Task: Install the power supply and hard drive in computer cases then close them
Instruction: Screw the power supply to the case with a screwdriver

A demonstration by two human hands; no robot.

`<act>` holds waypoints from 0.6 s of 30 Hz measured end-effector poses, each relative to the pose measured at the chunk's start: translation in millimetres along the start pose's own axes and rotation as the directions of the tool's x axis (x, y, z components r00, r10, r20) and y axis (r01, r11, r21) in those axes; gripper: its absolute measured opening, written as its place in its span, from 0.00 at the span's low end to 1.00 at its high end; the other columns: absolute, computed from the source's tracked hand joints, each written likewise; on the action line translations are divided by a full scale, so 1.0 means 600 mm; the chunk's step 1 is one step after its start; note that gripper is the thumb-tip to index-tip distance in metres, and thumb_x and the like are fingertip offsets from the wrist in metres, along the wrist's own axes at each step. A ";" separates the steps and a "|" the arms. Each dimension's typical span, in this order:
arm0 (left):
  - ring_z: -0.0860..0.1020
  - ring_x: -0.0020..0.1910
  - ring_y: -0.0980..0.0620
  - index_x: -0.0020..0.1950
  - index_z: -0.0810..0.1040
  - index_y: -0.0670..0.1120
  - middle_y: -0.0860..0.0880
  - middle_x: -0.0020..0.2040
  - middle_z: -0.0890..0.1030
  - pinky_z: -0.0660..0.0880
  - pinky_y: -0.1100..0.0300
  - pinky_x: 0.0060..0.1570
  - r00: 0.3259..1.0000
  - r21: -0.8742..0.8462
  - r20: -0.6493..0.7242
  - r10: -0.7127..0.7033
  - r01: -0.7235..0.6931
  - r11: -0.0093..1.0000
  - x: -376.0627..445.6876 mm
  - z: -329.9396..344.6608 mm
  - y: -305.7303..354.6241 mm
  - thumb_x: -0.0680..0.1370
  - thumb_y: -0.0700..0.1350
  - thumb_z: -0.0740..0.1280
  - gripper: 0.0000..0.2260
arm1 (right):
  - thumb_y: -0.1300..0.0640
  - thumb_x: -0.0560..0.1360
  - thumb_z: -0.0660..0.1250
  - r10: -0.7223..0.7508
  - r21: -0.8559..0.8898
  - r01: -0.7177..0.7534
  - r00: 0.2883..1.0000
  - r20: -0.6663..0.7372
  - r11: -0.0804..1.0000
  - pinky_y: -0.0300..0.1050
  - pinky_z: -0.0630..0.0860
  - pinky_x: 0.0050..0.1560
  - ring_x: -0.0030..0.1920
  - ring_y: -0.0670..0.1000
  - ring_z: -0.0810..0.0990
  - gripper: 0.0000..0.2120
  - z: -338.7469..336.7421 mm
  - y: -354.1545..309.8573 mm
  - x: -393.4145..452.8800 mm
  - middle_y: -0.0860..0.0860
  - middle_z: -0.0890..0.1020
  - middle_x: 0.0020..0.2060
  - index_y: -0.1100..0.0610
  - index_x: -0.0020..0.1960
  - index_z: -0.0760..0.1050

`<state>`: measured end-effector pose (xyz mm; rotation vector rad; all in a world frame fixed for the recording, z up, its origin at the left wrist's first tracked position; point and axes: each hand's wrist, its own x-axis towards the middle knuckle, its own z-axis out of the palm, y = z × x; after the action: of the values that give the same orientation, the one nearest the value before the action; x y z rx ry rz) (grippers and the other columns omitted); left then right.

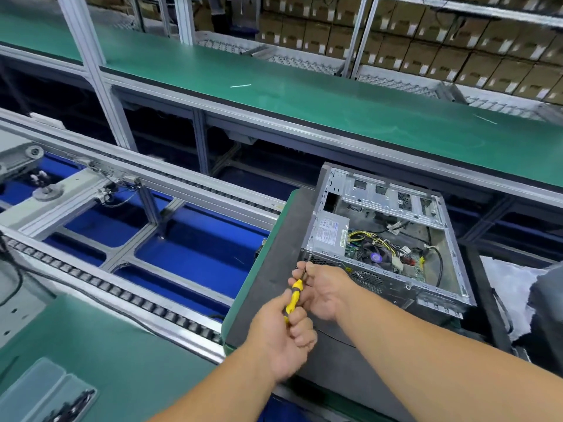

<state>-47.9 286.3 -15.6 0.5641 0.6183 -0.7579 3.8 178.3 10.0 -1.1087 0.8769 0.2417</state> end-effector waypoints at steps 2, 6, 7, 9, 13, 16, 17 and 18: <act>0.64 0.26 0.52 0.41 0.73 0.48 0.53 0.30 0.67 0.61 0.59 0.24 0.923 0.483 -0.156 0.353 -0.240 0.842 0.012 0.001 -0.010 0.83 0.48 0.63 0.11 | 0.59 0.87 0.54 0.010 -0.022 -0.010 1.000 0.018 1.000 0.47 0.74 0.39 0.38 0.54 0.81 0.13 -0.003 -0.004 0.002 0.53 0.82 0.35 0.59 0.54 0.77; 0.72 0.32 0.55 0.45 0.75 0.50 0.54 0.35 0.76 0.67 0.57 0.32 0.811 0.651 -0.079 0.580 -0.399 0.646 0.013 0.005 -0.021 0.81 0.48 0.65 0.06 | 0.58 0.87 0.54 0.039 -0.053 -0.036 0.998 0.053 0.998 0.49 0.78 0.43 0.39 0.54 0.82 0.13 -0.012 -0.012 0.008 0.53 0.83 0.35 0.58 0.54 0.78; 0.68 0.28 0.54 0.44 0.75 0.48 0.53 0.33 0.73 0.65 0.58 0.28 0.841 0.627 -0.072 0.536 -0.380 0.680 0.017 -0.005 -0.025 0.81 0.49 0.65 0.08 | 0.58 0.87 0.54 0.046 -0.063 -0.042 0.997 0.060 0.997 0.47 0.77 0.40 0.38 0.54 0.83 0.13 -0.014 -0.013 0.008 0.52 0.83 0.34 0.57 0.53 0.77; 0.59 0.26 0.53 0.40 0.77 0.46 0.51 0.30 0.64 0.56 0.60 0.24 0.986 0.118 -0.069 0.153 -0.144 0.983 0.005 0.005 -0.021 0.81 0.52 0.65 0.14 | 0.59 0.86 0.54 0.056 -0.084 -0.049 0.996 0.076 0.995 0.41 0.71 0.32 0.33 0.51 0.83 0.13 -0.017 -0.015 0.007 0.51 0.82 0.32 0.56 0.52 0.76; 0.64 0.27 0.53 0.44 0.73 0.49 0.54 0.31 0.68 0.58 0.62 0.26 0.907 0.338 -0.193 0.375 -0.297 0.893 0.013 0.013 -0.021 0.84 0.50 0.62 0.10 | 0.57 0.87 0.55 0.063 -0.073 -0.055 0.992 0.108 0.996 0.43 0.73 0.33 0.35 0.52 0.83 0.12 -0.021 -0.015 0.013 0.51 0.83 0.32 0.55 0.53 0.76; 0.76 0.37 0.57 0.49 0.74 0.56 0.57 0.38 0.78 0.69 0.60 0.34 0.776 0.551 -0.151 0.613 -0.449 0.704 0.026 0.031 -0.011 0.82 0.51 0.65 0.02 | 0.55 0.87 0.54 0.068 -0.054 -0.061 0.988 0.135 0.997 0.46 0.76 0.41 0.37 0.52 0.82 0.13 -0.023 -0.019 0.017 0.51 0.82 0.34 0.55 0.54 0.76; 0.74 0.34 0.57 0.48 0.75 0.56 0.56 0.36 0.78 0.69 0.60 0.32 0.784 0.522 -0.115 0.610 -0.475 0.708 0.016 0.031 -0.023 0.81 0.51 0.66 0.03 | 0.55 0.88 0.54 0.070 -0.054 -0.063 0.988 0.141 0.997 0.46 0.75 0.40 0.37 0.52 0.82 0.13 -0.024 -0.019 0.017 0.51 0.82 0.34 0.55 0.53 0.76; 0.70 0.30 0.54 0.44 0.75 0.54 0.54 0.32 0.75 0.65 0.59 0.29 0.791 0.554 -0.086 0.606 -0.468 0.688 0.016 0.014 -0.033 0.80 0.51 0.67 0.06 | 0.55 0.88 0.53 0.070 -0.056 -0.063 0.987 0.146 0.996 0.45 0.74 0.38 0.36 0.52 0.82 0.14 -0.025 -0.020 0.018 0.50 0.82 0.33 0.55 0.53 0.76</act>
<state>-55.1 264.4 -20.9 1.2998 0.4456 -0.2571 10.5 157.4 7.9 -1.0952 0.7798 0.3985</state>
